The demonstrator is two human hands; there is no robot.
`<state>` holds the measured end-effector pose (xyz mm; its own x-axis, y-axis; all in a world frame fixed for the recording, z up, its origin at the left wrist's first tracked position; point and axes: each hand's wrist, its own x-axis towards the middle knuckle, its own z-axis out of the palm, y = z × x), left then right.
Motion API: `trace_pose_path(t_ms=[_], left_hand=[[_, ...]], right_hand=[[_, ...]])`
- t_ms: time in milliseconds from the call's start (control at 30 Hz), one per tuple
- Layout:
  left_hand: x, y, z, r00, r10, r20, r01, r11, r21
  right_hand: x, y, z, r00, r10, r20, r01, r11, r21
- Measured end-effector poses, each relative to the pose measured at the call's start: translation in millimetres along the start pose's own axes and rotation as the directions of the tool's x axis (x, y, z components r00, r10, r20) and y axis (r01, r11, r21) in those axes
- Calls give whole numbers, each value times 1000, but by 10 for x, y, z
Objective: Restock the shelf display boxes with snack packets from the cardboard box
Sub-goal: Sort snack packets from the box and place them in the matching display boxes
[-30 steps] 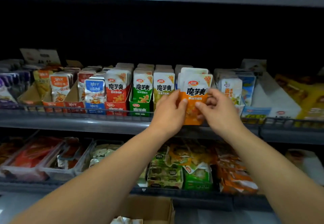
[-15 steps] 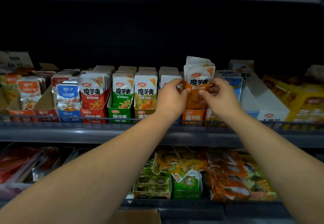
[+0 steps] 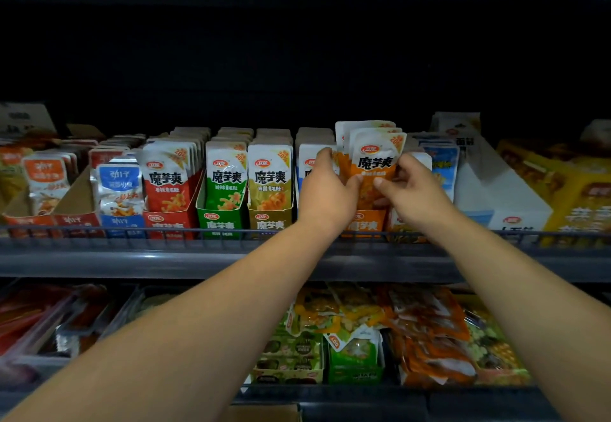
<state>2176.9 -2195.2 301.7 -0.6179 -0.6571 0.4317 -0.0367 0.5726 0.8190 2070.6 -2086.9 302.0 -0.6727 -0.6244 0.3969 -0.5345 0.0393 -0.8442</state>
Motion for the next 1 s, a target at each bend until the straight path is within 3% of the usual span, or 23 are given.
trace_pose_path(t_ms=[300,467,600,733,1000], left_hand=[[36,-36,-2,995,-3,101,9,999,-54],[77,-123,-17,996,10,85,-15,998,68],[85,-152,4,994,15,111,-42,968,248],[93,-116,26,988,36,150,-89,926,366],[97,-80,-11,978,61,201,-139,907,398]], right_hand=[[91,29,-46,998,30,62,-24,995,-100],[135,123,-25,999,30,43,-12,929,-369],[124,157,-40,993,103,55,-66,883,-464],[63,158,-30,1000,-10,23,18,913,-407],[100,137,-10,998,-51,39,61,943,-326]])
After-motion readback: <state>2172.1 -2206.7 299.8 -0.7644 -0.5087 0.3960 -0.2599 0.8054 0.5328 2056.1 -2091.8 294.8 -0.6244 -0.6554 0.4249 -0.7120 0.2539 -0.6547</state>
